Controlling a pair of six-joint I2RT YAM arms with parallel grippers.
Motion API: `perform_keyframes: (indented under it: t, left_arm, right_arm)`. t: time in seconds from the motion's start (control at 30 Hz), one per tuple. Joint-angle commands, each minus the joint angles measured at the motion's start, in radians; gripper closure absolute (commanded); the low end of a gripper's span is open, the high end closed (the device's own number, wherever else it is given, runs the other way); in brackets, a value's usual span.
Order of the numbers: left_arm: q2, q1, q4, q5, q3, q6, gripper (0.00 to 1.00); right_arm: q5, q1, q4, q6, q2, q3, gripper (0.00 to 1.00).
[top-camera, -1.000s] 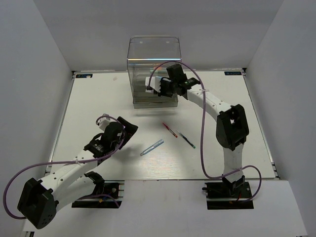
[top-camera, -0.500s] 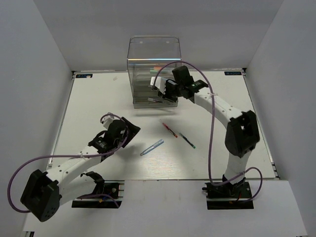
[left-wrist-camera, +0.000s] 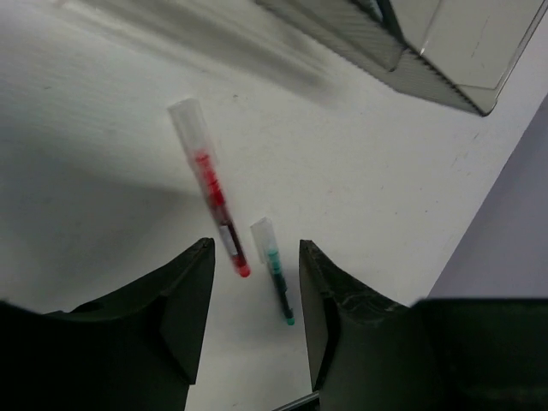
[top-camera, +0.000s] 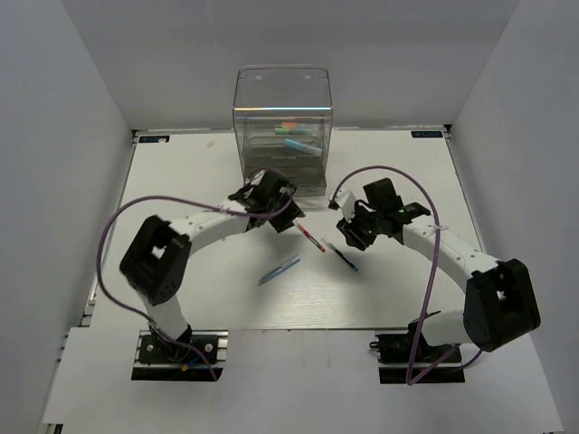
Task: Sort the stationery into containers
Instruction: Grab a piece of stationery with the left arm
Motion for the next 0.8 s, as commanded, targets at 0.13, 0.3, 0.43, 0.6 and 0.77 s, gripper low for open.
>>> perform_keyframes:
  t: [0.13,0.3,0.43,0.6,0.77]
  left_arm:
    - [0.216,-0.065,-0.318,0.019,0.312,-0.071,0.45]
    - [0.268,-0.096,-0.403,-0.002,0.363,-0.102,0.46]
    - [0.317,-0.116,-0.465,-0.002,0.398,-0.117,0.47]
    - [0.392,-0.125,-0.540,-0.012,0.472,-0.130,0.47]
    - [0.484,-0.134,-0.645,-0.021,0.590,-0.130,0.47]
  right_arm:
    - [0.000,-0.064,0.065,0.132,-0.106,-0.074,0.53]
    - [-0.016,-0.090,0.091,0.148,-0.125,-0.087,0.53]
    - [-0.030,-0.101,0.114,0.163,-0.121,-0.090,0.53]
    - [-0.059,-0.107,0.120,0.171,-0.111,-0.097,0.53]
    - [-0.065,-0.115,0.133,0.171,-0.120,-0.116,0.53]
